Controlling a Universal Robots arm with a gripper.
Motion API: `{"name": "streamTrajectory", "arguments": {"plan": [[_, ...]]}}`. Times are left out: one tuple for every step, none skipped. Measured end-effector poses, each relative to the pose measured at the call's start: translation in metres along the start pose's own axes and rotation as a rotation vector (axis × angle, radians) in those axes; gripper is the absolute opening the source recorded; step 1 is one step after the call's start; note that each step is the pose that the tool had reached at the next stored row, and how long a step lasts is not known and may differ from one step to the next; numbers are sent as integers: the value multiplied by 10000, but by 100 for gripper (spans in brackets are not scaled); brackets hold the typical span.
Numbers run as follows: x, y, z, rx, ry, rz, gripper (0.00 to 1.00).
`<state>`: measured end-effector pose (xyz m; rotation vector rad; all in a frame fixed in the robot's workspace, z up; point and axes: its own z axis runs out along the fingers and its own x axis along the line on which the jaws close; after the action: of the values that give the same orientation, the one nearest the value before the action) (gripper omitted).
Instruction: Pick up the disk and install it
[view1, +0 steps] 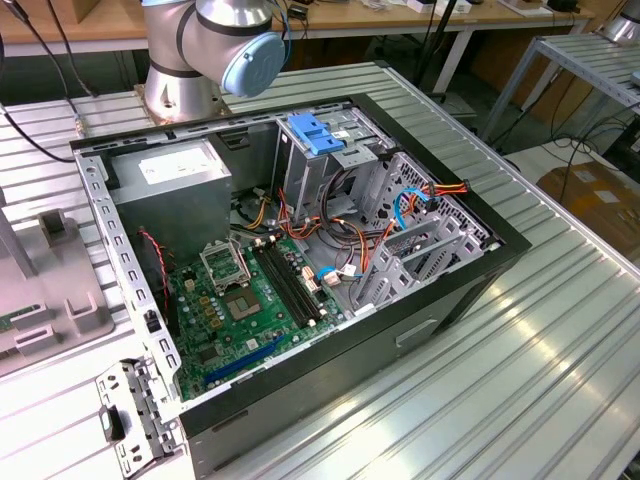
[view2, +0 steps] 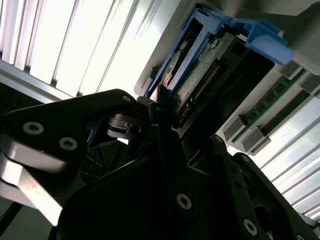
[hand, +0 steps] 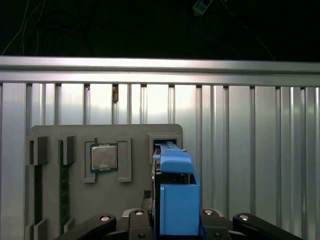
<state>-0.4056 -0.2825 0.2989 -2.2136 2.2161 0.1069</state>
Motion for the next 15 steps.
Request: {"name": "streamTrajectory", "arguments": {"plan": [[0,0,-3,-1,1,0,36],[0,1,-8,-1,0,0,36],[-1,1,-11,0,0,0,36],[-1,1,-13,-1,0,0,36],[-1,1,-16,-1,0,-1,36],[-1,1,-19,-2,1,0,36],[-1,1,-21,-1,0,0,36],[-1,1,-24,-1,0,0,36],[-1,1,-27,-1,1,0,36],[-2,2,-32,-2,0,0,36],[-2,2,-35,-2,0,0,36],[-2,2,-39,-2,1,0,36],[-2,2,-43,-1,1,0,36],[-3,2,-52,-1,0,0,36],[-3,3,-56,-1,0,0,36]]}}
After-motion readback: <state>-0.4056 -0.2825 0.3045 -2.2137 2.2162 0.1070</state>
